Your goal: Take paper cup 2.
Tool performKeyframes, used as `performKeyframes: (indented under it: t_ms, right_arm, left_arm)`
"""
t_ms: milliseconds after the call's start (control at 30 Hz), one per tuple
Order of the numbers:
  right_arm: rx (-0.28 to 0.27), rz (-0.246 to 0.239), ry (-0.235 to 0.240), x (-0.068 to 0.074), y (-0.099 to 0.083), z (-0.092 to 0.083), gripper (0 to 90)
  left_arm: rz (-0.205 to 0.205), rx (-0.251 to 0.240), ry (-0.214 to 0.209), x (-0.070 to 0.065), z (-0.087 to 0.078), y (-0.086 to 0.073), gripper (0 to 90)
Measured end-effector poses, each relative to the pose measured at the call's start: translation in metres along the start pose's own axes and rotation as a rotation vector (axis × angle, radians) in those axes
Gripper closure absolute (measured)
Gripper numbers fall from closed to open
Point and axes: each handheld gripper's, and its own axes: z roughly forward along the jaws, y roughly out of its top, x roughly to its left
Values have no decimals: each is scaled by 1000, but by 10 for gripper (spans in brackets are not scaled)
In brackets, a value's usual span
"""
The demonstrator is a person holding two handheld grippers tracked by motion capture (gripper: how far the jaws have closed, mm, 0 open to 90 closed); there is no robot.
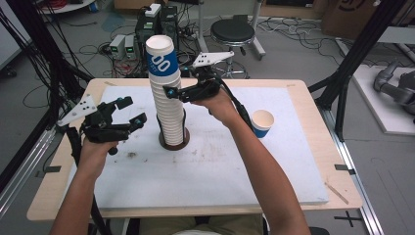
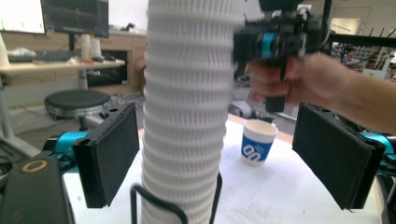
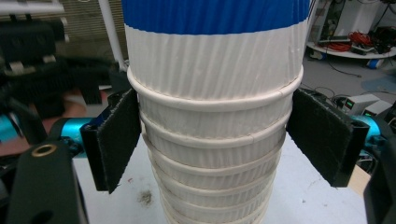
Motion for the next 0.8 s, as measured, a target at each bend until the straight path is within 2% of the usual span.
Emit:
performKeyframes:
  t_ms: [233, 400, 567, 767, 800]
  right_arm:
    - [1, -4, -2, 0, 0, 0, 190]
    - [9, -5, -2, 0, 1, -1, 190]
    - [14, -6, -2, 0, 1, -2, 190]
    - [14, -8, -5, 0, 1, -2, 190]
    - [14, -7, -4, 0, 1, -2, 190]
  left_arm:
    - [50, -15, -25, 5, 6, 54, 146]
    - [81, 4, -46, 7, 21, 81, 146]
    - [96, 5, -73, 6, 38, 102, 146]
    - [94, 35, -89, 6, 57, 114, 146]
    - [103, 44, -82, 6, 61, 116, 146]
